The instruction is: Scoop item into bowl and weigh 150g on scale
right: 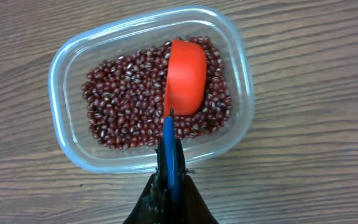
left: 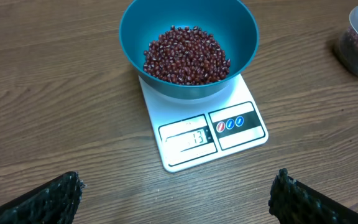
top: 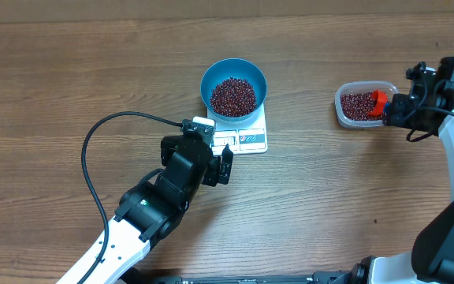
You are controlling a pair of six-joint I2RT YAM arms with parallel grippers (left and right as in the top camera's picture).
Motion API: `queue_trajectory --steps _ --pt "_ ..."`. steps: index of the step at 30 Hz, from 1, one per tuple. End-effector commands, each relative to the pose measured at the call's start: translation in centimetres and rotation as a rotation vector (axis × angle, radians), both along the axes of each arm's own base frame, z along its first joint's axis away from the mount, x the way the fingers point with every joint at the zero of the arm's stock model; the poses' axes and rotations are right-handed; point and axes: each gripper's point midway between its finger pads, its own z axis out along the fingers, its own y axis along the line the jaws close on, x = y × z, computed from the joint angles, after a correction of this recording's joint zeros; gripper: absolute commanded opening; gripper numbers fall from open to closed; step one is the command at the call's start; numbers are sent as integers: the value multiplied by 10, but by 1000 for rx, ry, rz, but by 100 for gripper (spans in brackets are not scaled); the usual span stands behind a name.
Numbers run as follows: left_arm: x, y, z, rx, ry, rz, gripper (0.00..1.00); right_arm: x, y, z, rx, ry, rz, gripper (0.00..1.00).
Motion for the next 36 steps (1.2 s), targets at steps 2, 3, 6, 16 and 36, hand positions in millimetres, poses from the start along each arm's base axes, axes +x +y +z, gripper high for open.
queue_trajectory --steps 2,3,6,16,36 --pt "6 1 11 -20 -24 29 99 10 16 2 6 -11 52 4" --pt "6 1 11 -20 -24 29 99 10 16 2 7 -10 54 4" --pt "6 1 11 -20 -24 29 99 9 20 2 26 -8 62 4" --pt "6 2 11 -20 -24 29 99 11 36 5 111 -31 100 4" --pt "6 1 11 -20 -23 28 99 4 29 18 319 -85 70 4"
